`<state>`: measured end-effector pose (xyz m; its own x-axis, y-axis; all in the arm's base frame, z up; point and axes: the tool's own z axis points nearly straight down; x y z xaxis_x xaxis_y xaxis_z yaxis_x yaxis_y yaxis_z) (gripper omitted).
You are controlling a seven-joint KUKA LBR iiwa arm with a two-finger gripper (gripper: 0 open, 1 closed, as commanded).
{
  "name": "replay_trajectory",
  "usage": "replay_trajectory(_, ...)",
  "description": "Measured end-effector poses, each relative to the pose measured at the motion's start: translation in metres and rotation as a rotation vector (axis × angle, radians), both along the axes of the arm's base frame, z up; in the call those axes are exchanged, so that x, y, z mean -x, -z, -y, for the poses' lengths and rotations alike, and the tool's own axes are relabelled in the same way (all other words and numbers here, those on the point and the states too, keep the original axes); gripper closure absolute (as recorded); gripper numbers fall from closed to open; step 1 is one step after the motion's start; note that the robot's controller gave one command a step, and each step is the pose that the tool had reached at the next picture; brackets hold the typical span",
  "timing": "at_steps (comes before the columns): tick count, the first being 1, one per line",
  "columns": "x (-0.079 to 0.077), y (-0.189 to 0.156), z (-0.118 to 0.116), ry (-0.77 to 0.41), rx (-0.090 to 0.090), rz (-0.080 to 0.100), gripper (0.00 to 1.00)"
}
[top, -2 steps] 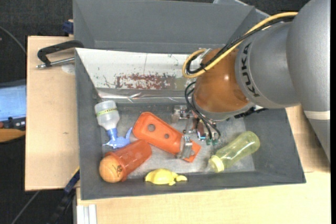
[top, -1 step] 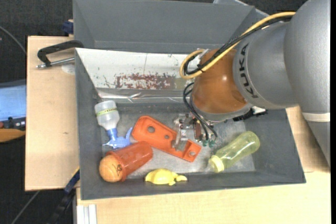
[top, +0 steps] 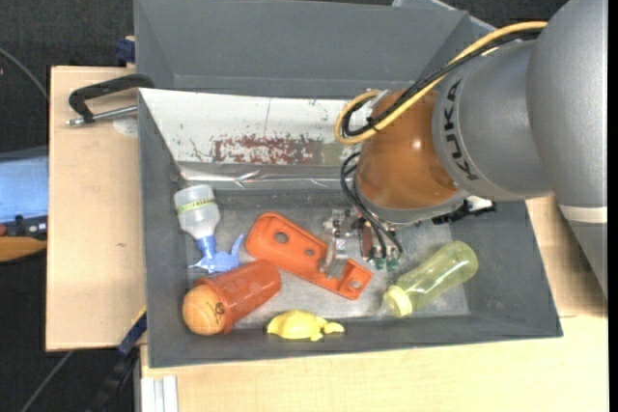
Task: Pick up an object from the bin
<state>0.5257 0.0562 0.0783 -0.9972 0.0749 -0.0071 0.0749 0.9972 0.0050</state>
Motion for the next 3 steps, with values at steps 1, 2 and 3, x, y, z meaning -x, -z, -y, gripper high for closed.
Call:
replay_trajectory(1,0.003,-0.005,-0.001,0.006,0.001,-0.005,1.00)
replay_trajectory(2,0.006,-0.042,-0.011,-0.034,0.000,0.007,1.00)
replay_trajectory(3,0.005,-0.069,-0.018,-0.062,0.001,-0.009,1.00)
